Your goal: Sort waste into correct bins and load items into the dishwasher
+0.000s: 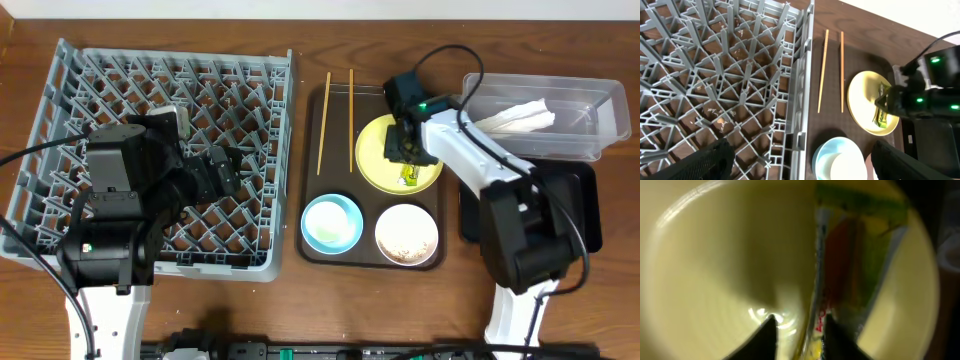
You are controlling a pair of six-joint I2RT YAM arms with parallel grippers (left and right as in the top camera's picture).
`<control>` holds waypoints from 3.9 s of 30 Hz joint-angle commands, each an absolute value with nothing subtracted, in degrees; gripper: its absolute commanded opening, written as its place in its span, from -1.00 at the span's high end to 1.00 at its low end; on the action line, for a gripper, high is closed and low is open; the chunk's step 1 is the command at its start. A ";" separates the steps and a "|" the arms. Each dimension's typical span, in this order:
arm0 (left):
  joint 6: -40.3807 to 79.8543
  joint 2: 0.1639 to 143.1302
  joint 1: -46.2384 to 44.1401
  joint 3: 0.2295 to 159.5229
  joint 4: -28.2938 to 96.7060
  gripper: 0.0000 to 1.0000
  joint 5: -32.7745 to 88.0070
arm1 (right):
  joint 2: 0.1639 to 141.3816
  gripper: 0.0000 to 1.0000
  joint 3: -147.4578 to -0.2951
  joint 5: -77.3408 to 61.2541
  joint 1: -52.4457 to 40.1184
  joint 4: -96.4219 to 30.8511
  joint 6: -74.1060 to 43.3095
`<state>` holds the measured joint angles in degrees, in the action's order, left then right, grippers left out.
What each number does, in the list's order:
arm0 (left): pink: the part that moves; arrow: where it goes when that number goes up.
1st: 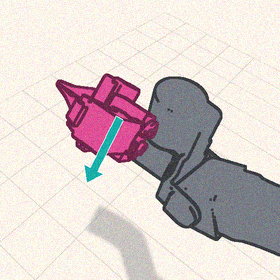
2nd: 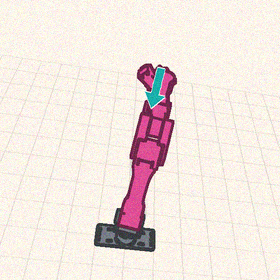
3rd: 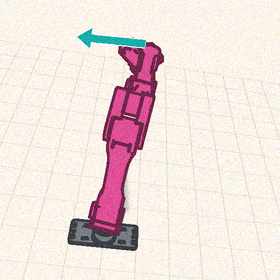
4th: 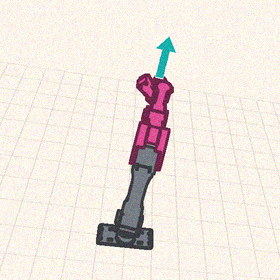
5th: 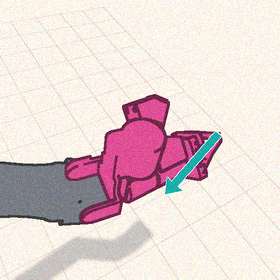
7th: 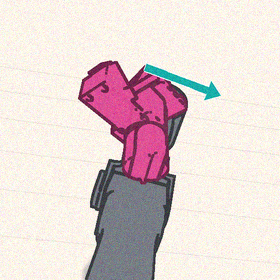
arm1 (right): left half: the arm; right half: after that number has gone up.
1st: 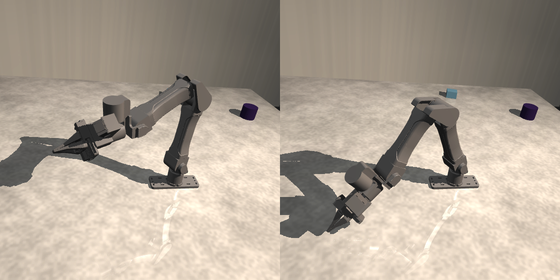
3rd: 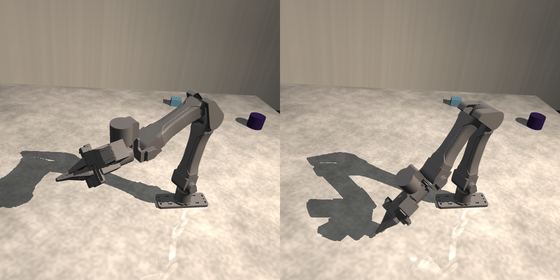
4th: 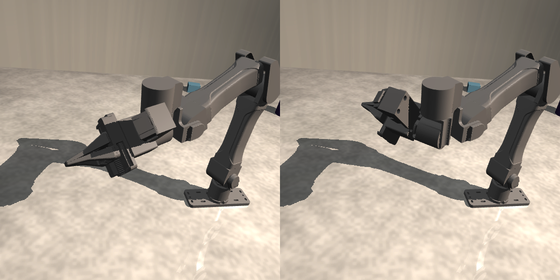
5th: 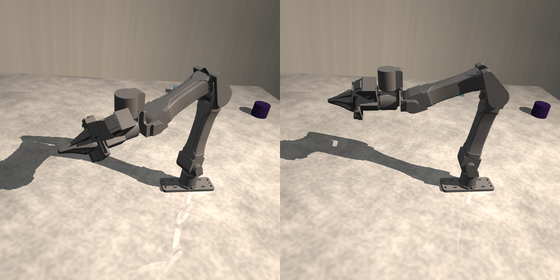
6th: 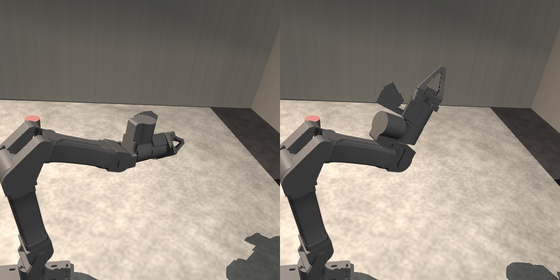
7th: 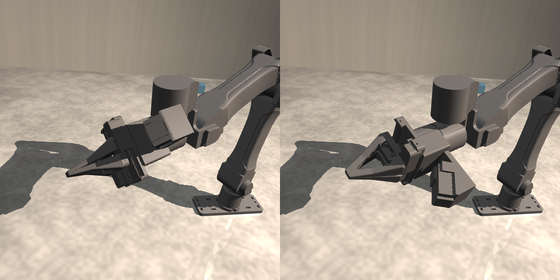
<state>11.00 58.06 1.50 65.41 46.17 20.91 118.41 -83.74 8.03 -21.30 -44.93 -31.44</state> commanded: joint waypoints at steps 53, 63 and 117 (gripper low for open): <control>11.70 57.87 1.65 66.37 48.99 -0.83 18.31 | 93.56 0.19 -84.20 -20.43 -25.98 -60.01 -8.03; 11.70 55.64 1.65 66.37 48.77 -0.83 15.35 | 100.03 0.24 -84.20 -9.28 -36.77 -55.24 -12.03; 20.91 62.61 1.58 66.35 25.45 -0.84 74.17 | 87.66 0.98 -86.15 -58.70 -21.34 -48.27 5.04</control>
<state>19.97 60.64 1.50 65.54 27.49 56.84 87.48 -85.54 -42.24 -21.65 -49.60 -1.21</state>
